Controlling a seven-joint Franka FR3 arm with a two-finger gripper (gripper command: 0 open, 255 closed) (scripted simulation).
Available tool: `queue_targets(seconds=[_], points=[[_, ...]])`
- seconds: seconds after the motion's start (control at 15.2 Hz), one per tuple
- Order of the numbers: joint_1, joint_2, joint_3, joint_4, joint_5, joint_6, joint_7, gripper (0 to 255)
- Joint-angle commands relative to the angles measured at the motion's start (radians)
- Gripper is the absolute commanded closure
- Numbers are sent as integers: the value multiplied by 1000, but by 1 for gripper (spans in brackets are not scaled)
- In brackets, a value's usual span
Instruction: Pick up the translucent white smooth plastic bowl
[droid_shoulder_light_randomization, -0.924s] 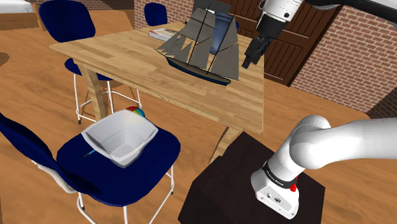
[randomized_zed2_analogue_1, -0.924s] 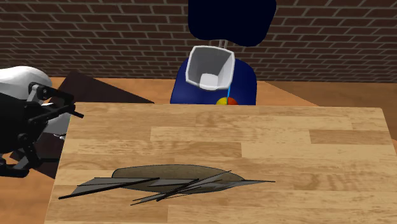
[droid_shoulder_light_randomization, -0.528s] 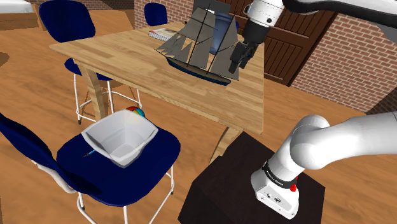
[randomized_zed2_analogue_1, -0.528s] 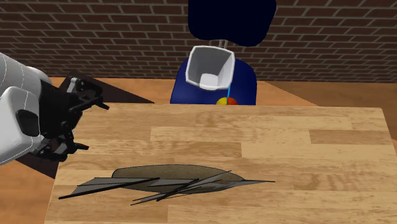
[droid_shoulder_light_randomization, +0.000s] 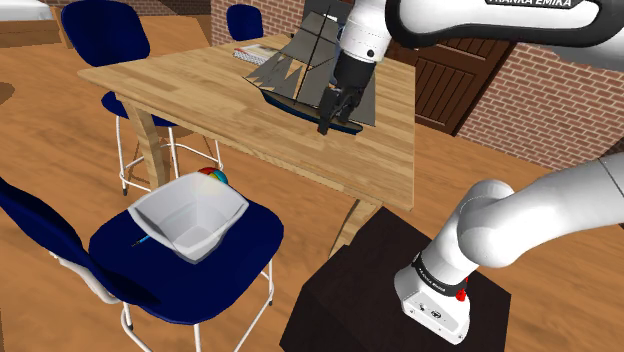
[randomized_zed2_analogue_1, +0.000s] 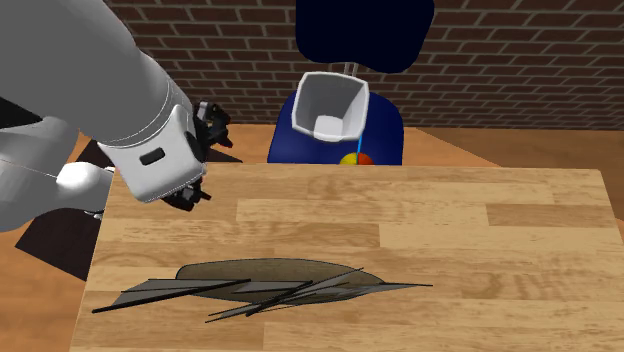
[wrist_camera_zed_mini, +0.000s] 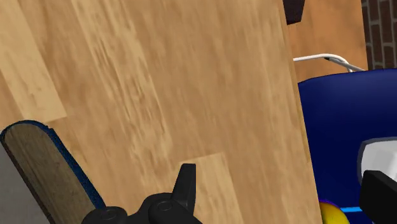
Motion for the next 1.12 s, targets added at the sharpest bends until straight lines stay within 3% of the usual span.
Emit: queue_targets(seconds=[0.0,0.53,1.06], points=[[9,63,29,21,9,38,26,0],[42,315,139,129,8,166,134,0],[88,601,222,308,-66,246,262,0]])
